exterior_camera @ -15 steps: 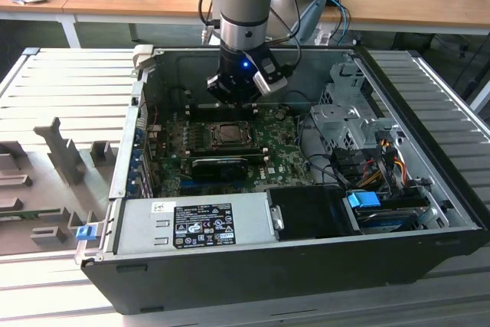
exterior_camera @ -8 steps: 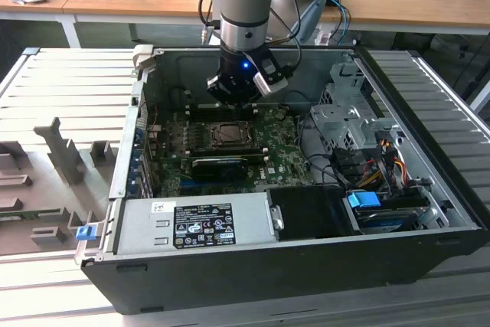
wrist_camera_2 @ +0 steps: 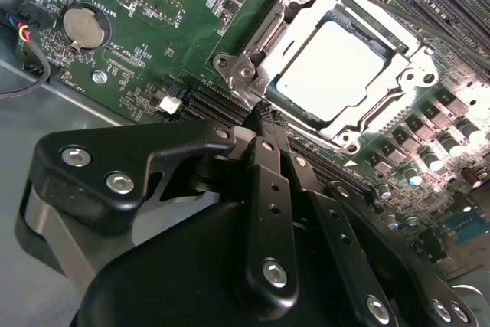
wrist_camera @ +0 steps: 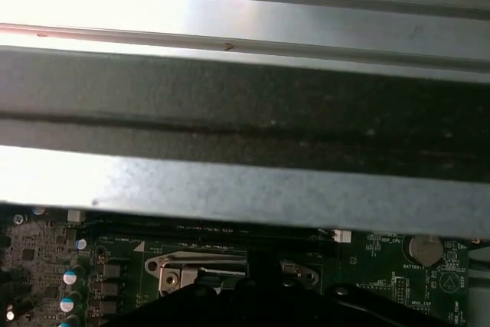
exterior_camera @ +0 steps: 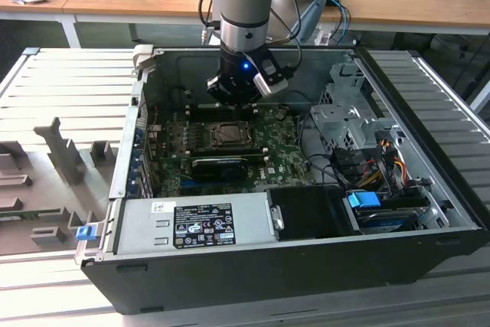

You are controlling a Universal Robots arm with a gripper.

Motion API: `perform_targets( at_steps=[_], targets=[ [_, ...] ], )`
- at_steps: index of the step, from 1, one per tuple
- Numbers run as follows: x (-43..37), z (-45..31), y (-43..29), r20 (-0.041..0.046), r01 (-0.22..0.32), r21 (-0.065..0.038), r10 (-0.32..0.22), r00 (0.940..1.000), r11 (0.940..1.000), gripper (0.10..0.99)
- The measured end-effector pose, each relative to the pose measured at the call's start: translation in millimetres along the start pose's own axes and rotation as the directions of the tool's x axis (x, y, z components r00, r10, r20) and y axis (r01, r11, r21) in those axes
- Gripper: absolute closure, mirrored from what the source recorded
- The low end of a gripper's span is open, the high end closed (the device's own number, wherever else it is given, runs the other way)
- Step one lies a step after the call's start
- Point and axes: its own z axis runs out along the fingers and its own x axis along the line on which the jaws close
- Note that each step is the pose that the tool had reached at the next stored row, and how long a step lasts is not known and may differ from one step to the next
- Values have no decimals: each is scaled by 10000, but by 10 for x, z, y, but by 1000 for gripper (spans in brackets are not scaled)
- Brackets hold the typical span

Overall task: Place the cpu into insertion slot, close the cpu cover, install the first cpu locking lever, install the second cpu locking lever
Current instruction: 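Install the second cpu locking lever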

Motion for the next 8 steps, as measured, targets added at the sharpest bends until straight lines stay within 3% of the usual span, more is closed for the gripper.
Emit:
perform_targets(
  at_steps=[8],
  targets=[
    [1,-2,-21,0,1,2,-1,10000,10000,980]
  ],
)
